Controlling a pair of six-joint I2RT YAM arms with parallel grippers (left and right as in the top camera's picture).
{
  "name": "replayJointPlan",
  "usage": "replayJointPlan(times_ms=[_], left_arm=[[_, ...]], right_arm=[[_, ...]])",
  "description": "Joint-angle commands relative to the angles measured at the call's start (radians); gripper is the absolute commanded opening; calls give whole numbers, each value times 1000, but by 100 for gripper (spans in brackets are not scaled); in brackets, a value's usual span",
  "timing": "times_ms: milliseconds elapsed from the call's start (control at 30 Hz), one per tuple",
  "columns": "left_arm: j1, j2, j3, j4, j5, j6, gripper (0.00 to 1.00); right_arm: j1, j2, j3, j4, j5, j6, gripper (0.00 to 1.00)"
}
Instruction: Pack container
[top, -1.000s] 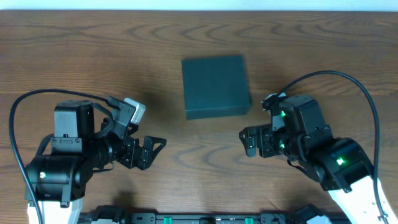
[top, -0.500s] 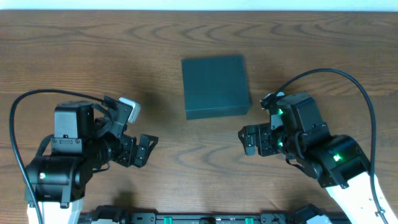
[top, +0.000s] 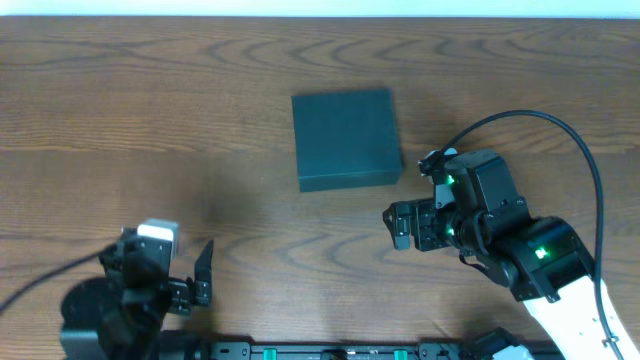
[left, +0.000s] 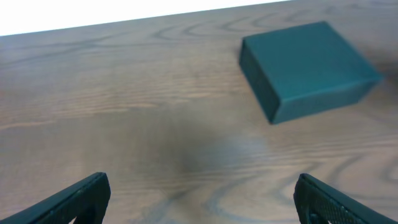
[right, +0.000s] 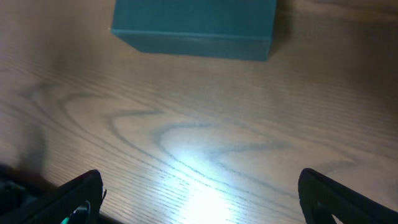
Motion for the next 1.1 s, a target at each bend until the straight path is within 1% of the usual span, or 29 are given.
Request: replayJointPlan(times_ms=[0,100,200,300,433,633,733,1067], left_arm=[[22,-122,-121,39,-47,-24,95],[27,-243,-251,83,-51,-24,95],[27,-315,-365,145,-51,-32,95],[26,-321,-449,210,-35,-64,95],[25,-321,-534,306,-6,-69,95],[24,-321,-653,407,100,-69,95],[23,-321,-685,439,143,-70,95],[11,-320,-685,442,134,-64,95]], right_arm=[[6,0,-2,2,6,10,99],[6,0,-2,2,6,10,99],[6,0,-2,2,6,10,99],[6,0,-2,2,6,10,99],[6,0,-2,2,6,10,99],[6,0,-2,2,6,10,99],[6,0,-2,2,6,10,99],[6,0,-2,2,6,10,99]])
